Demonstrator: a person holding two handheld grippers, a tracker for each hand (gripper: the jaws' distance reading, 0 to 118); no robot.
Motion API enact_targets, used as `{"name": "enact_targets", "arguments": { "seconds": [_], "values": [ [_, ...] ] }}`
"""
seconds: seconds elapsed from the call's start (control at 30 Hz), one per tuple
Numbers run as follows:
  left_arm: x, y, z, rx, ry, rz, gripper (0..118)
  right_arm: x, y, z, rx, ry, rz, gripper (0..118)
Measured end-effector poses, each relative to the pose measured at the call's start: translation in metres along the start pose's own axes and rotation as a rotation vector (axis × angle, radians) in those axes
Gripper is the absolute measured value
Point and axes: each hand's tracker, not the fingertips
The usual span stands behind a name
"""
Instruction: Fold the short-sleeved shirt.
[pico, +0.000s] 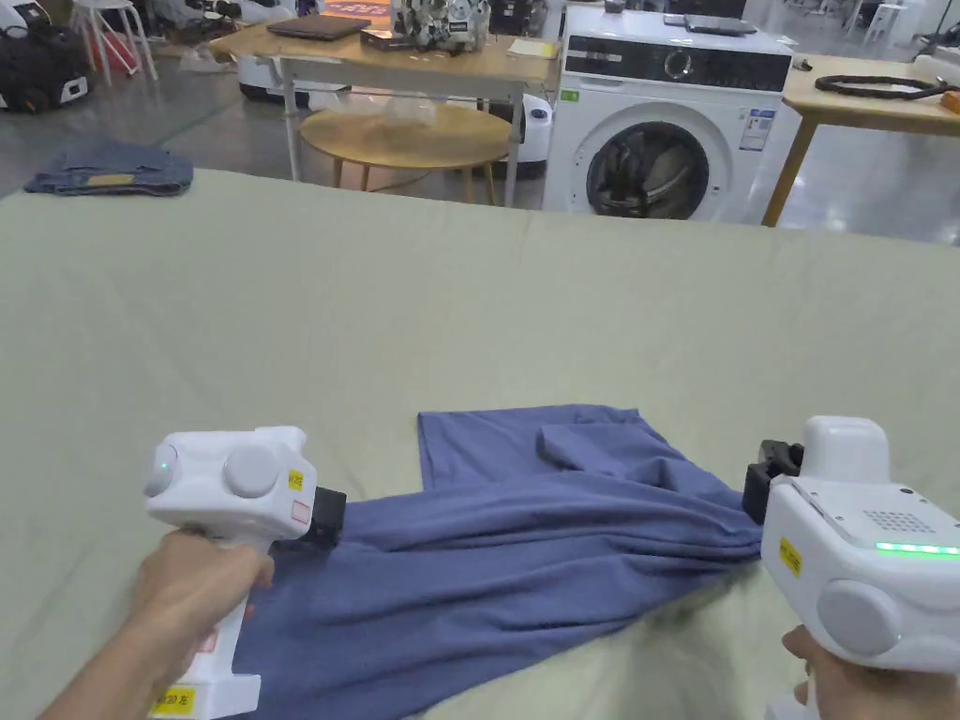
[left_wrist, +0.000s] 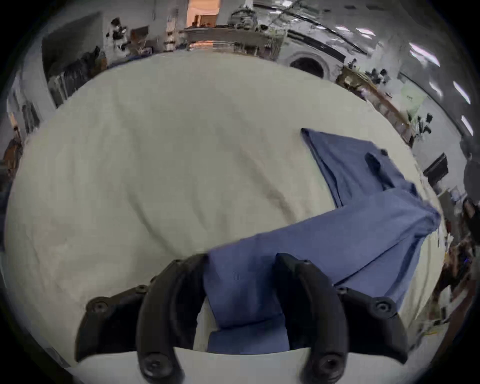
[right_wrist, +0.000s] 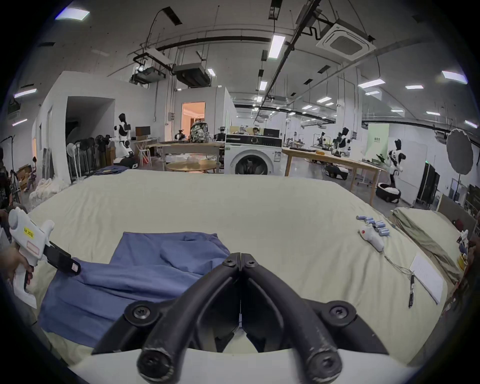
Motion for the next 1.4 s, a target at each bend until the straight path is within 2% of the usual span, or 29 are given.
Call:
{"name": "enact_targets", "arguments": {
  "seconds": [0.03, 0.07, 0.1, 0.13, 0.27, 0.33, 0.37, 0.4, 0.43, 0.47, 0.5, 0.6, 0.63, 0.7, 0.77, 0.83, 0.9, 0.97, 1.03, 1.1, 1.17, 1.2, 1.23, 1.3, 1.37, 1.4],
  "values": [
    [0.002, -0.003, 0.002, -0.009, -0.001, 0.004, 47, 0.001, -0.001, -0.001, -0.001, 0.002, -0.001, 0],
    [0.000, -0.003, 0.004, -0.003, -0.006, 0.026, 36, 0.001, -0.001, -0.003, -0.004, 0.001, -0.001, 0],
    [-0.002, -0.002, 0.007, -0.004, -0.014, 0.048, 5, 0.001, -0.002, -0.005, -0.011, 0.001, -0.003, 0],
    [-0.002, -0.001, 0.011, 0.000, -0.010, 0.040, 1, 0.003, -0.004, -0.007, -0.014, 0.006, -0.007, 0],
    [0.011, -0.008, 0.042, 0.082, -0.007, 0.000, 1, 0.005, -0.004, -0.018, -0.033, 0.013, 0.003, 0],
    [0.017, -0.013, 0.049, 0.109, -0.015, 0.001, 1, 0.009, 0.005, -0.031, -0.096, 0.059, -0.040, 3],
    [0.021, -0.015, 0.048, 0.113, 0.012, -0.036, 1, 0.012, 0.012, -0.043, -0.137, 0.095, -0.064, 21],
    [0.023, -0.018, 0.044, 0.118, 0.014, -0.049, 1, 0.013, 0.020, -0.056, -0.184, 0.093, -0.061, 62],
    [0.020, -0.018, 0.038, 0.102, -0.006, -0.046, 1, 0.012, 0.028, -0.069, -0.222, 0.106, -0.049, 94],
    [0.019, -0.019, 0.032, 0.071, -0.011, -0.022, 1, 0.013, 0.035, -0.085, -0.260, 0.134, -0.047, 114],
    [0.019, -0.022, 0.027, 0.078, -0.008, -0.022, 1, 0.011, 0.041, -0.103, -0.319, 0.152, -0.055, 118],
    [0.008, -0.025, 0.011, 0.070, -0.024, -0.017, 1, 0.007, 0.056, -0.152, -0.413, 0.215, -0.082, 118],
    [0.006, -0.024, 0.011, 0.075, -0.037, -0.005, 1, 0.003, 0.059, -0.168, -0.432, 0.206, -0.075, 118],
    [0.000, -0.023, 0.008, 0.071, -0.056, 0.036, 1, -0.011, 0.066, -0.203, -0.496, 0.163, -0.012, 117],
    [-0.002, -0.023, 0.006, 0.068, -0.061, 0.025, 1, -0.018, 0.064, -0.237, -0.565, 0.155, -0.001, 115],
    [0.002, -0.026, 0.007, 0.068, -0.060, 0.023, 1, -0.025, 0.061, -0.264, -0.626, 0.148, -0.026, 113],
    [0.003, -0.027, 0.004, 0.072, -0.056, 0.027, 1, -0.031, 0.055, -0.286, -0.660, 0.156, -0.031, 103],
    [0.005, -0.028, 0.003, 0.074, -0.046, 0.009, 1, -0.036, 0.050, -0.300, -0.680, 0.110, -0.026, 100],
    [0.007, -0.029, 0.001, 0.081, -0.033, -0.014, 0, -0.038, 0.044, -0.310, -0.699, 0.106, -0.026, 84],
    [0.005, -0.030, -0.003, 0.085, -0.029, -0.016, 0, -0.043, 0.040, -0.308, -0.730, 0.090, -0.030, 75],
    [0.002, -0.029, -0.005, 0.085, -0.031, -0.025, 0, -0.046, 0.040, -0.299, -0.709, 0.091, -0.012, 55],
    [0.000, -0.028, -0.006, 0.085, -0.038, -0.012, 0, -0.045, 0.044, -0.297, -0.698, 0.087, 0.007, 25],
    [0.001, -0.029, -0.004, 0.086, -0.047, 0.005, 0, -0.045, 0.047, -0.292, -0.668, 0.097, 0.030, 0],
    [-0.001, -0.031, -0.004, 0.092, -0.056, 0.017, 0, -0.048, 0.050, -0.284, -0.657, 0.168, 0.011, 0],
    [0.005, -0.034, 0.000, 0.103, -0.048, 0.002, 0, -0.049, 0.049, -0.276, -0.640, 0.139, 0.062, 0],
    [0.009, -0.035, 0.002, 0.107, -0.041, -0.003, 0, -0.049, 0.048, -0.275, -0.650, 0.160, 0.070, 0]
  ]
}}
